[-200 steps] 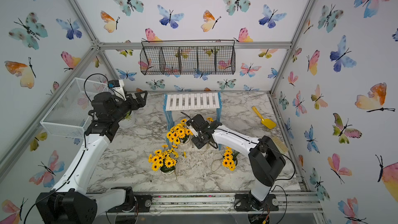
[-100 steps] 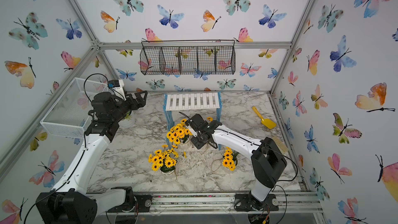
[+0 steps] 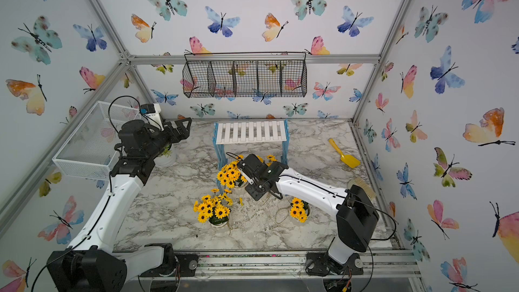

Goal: Take the sunflower pots off the shelves
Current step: Pick up the sunflower pot from the shelf.

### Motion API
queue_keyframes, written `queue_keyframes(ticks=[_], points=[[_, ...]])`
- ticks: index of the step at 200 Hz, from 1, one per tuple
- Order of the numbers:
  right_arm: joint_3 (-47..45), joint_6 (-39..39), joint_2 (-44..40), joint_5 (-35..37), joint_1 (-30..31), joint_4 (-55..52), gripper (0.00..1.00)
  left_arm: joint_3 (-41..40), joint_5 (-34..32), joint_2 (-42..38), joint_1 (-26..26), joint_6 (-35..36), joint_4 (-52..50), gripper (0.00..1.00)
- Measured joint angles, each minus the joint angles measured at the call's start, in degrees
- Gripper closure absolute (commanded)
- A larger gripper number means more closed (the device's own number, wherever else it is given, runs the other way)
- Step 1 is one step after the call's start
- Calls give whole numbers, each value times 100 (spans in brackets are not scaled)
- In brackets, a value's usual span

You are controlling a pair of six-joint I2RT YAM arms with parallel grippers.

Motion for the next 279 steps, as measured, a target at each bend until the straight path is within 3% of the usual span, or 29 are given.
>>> queue_keyframes(ticks=[70, 279], points=[[-516, 468, -555, -4, 227, -46, 96, -72, 20, 4, 2, -24, 42, 1], [-1425, 1338, -579, 76, 570, 116, 96, -74, 83, 9, 4, -81, 83, 1]])
